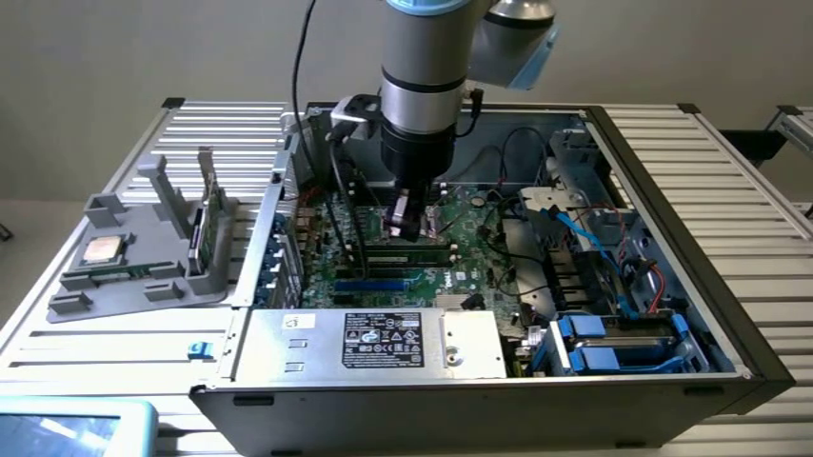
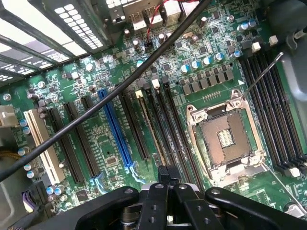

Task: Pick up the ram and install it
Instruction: 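Press down the ram until it locks into place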

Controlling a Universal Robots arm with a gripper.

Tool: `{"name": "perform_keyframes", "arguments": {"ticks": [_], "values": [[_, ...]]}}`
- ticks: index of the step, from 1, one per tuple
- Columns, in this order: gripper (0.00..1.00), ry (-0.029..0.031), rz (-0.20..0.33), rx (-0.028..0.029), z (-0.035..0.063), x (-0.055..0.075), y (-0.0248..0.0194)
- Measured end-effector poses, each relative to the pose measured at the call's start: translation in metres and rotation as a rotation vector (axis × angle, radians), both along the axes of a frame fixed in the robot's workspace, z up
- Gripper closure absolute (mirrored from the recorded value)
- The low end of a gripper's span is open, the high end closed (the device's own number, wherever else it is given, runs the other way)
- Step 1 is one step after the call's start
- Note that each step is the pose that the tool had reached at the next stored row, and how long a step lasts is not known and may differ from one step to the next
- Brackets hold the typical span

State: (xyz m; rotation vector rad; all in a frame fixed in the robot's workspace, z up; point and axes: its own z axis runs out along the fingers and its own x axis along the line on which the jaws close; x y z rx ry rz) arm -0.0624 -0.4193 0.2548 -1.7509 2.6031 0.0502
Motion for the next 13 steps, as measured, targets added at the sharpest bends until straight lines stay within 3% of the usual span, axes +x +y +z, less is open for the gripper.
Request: {"name": "perform_keyframes", "arguments": {"ticks": [13], "values": [[0.91, 0.0, -0.164, -0.002, -0.0011, 0.0, 0.0]]}}
